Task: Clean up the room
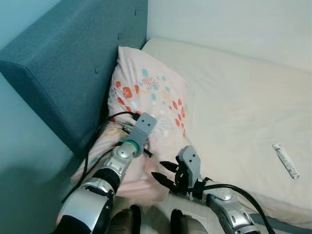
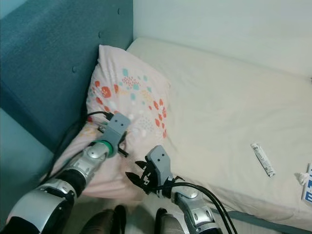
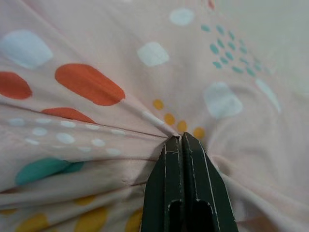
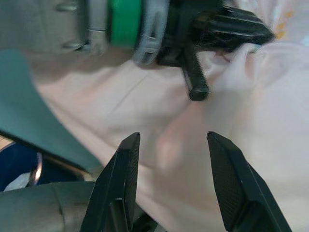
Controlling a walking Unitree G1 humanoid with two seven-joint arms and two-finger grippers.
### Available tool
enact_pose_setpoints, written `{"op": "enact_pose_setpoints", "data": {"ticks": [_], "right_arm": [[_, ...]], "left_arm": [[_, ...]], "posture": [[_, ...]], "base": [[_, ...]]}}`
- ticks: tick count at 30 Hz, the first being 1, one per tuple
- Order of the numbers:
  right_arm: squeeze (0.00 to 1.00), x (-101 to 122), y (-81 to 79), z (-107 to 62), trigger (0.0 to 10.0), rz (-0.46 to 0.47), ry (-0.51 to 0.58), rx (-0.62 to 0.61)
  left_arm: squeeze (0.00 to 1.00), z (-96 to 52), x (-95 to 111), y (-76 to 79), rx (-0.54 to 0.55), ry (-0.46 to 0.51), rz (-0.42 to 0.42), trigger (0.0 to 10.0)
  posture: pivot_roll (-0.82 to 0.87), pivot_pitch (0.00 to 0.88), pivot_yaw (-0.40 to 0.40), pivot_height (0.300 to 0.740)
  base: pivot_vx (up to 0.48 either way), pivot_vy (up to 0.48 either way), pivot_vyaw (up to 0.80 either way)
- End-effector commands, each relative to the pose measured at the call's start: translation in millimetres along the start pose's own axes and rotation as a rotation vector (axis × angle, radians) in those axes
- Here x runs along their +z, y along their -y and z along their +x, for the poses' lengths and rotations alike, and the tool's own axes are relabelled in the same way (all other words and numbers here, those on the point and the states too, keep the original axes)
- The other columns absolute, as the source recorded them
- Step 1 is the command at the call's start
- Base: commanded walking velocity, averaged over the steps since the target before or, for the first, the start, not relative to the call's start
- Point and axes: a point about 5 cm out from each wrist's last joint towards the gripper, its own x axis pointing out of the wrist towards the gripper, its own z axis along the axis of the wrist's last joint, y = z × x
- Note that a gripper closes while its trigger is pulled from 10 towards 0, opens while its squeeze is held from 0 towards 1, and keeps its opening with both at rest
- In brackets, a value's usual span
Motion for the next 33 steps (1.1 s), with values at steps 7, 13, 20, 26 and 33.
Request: {"op": "enact_pose_setpoints", "data": {"ticks": [7, 13, 20, 26, 33], "right_arm": [[0.00, 5, 20.4, -3.4, 10.0, -0.023, 0.059, -0.197], [0.00, 8, 38.2, -3.1, 10.0, -0.025, 0.087, -0.377], [0.00, 0, 56.5, -7.8, 10.0, -0.011, 0.044, -0.581], [0.00, 11, 65.9, -10.6, 10.0, -0.003, 0.144, -0.694], [0.00, 24, 73.6, -15.4, 10.0, -0.065, 0.211, -0.790]], "left_arm": [[0.00, -5.2, 13, -20.6, -0.018, 0.160, -0.144, 10.0], [0.00, -20.2, 27, -46.9, -0.097, 0.334, -0.100, 10.0], [0.00, -41.9, 41, -50.7, -0.244, 0.490, -0.053, 10.0], [0.00, -61.3, 35, -94.6, 0.180, 0.589, -0.276, 10.0], [0.00, -66.1, 17, -98.8, 0.284, 0.536, -0.360, 10.0]], "posture": [[-0.03, 0.131, 0.036, 0.740], [-0.01, 0.125, 0.024, 0.740], [0.01, 0.126, 0.012, 0.740], [0.02, 0.113, 0.012, 0.740], [0.02, 0.106, 0.002, 0.740]], "base": [[0.000, 0.000, 0.00], [0.000, 0.000, 0.00], [0.000, 0.000, 0.00], [0.000, 0.000, 0.00], [0.000, 0.000, 0.00]]}}
